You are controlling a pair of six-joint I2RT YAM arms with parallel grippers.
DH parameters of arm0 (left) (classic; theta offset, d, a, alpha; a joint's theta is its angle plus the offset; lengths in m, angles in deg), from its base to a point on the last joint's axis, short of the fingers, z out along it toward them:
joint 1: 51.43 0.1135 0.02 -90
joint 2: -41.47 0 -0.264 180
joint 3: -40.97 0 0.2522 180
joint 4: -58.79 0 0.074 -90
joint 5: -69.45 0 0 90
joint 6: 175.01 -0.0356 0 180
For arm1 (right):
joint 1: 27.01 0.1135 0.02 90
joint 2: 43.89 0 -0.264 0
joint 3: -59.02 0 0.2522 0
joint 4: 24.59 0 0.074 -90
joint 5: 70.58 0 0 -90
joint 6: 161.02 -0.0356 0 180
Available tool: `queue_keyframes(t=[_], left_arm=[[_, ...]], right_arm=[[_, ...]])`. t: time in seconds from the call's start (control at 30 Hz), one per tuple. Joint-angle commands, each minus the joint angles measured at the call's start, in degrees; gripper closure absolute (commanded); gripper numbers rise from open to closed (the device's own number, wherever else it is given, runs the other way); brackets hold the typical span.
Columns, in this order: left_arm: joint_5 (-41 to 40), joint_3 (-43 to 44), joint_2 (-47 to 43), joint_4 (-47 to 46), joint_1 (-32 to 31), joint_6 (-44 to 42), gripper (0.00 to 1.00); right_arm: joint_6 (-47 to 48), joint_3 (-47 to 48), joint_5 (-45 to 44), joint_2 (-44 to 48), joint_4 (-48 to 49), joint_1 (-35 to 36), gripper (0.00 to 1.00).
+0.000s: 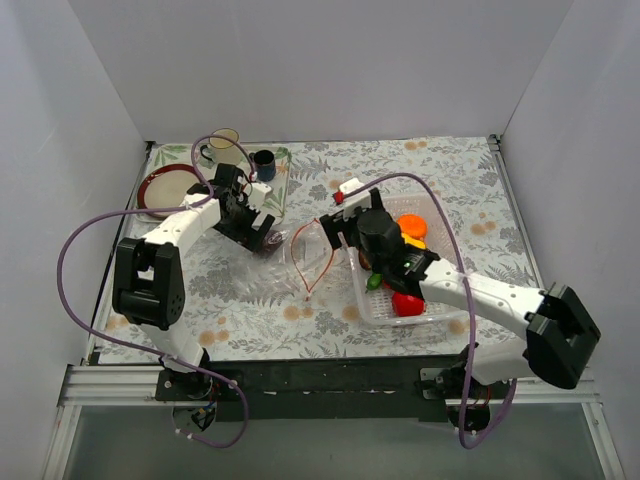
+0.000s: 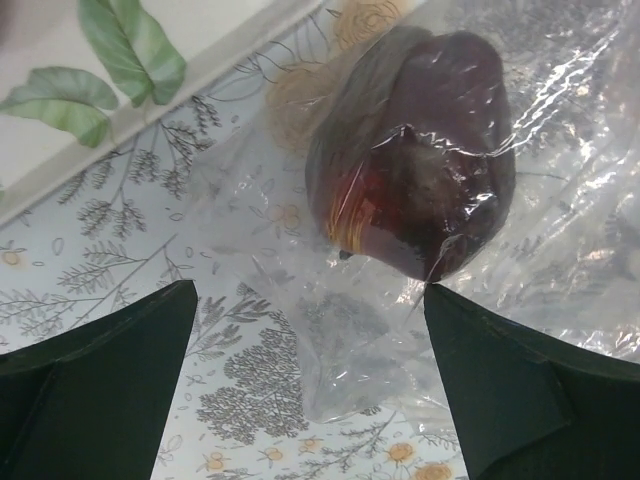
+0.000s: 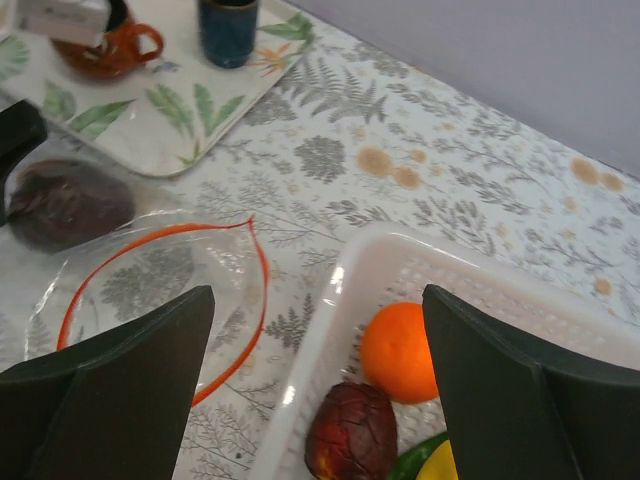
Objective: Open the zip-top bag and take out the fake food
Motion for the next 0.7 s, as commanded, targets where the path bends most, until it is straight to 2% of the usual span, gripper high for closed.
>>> queue_keyframes(t=[0.0, 0.17, 0.3, 0.5, 0.67], left_arm=[[-5.11, -0.46, -0.92, -4.58, 0.38, -2.01, 0.02], [-6.96, -0.38, -2.32, -4.41, 0.38, -3.33, 0.02], [-4.50, 1.99, -3.82, -1.78, 0.47, -2.45, 0.02], [3.40, 6.21, -4.53, 2.36, 0.38, 0.53, 0.02], [2.11, 5.43, -4.70, -0.87, 0.38, 1.24, 0.02]], right_arm=[[2.25, 4.20, 8.03, -7.31, 4.65, 1.75, 0.10], [1.03, 8.07, 10.49, -16.01, 5.62, 1.76, 0.28], [-0.03, 10.36, 12.34, -20.67, 5.27, 1.76, 0.44], [-2.58, 11.68, 15.33, -25.34, 4.57, 2.10, 0.52], [-2.76, 9.92, 15.24, -24.90, 6.15, 3.34, 0.58]])
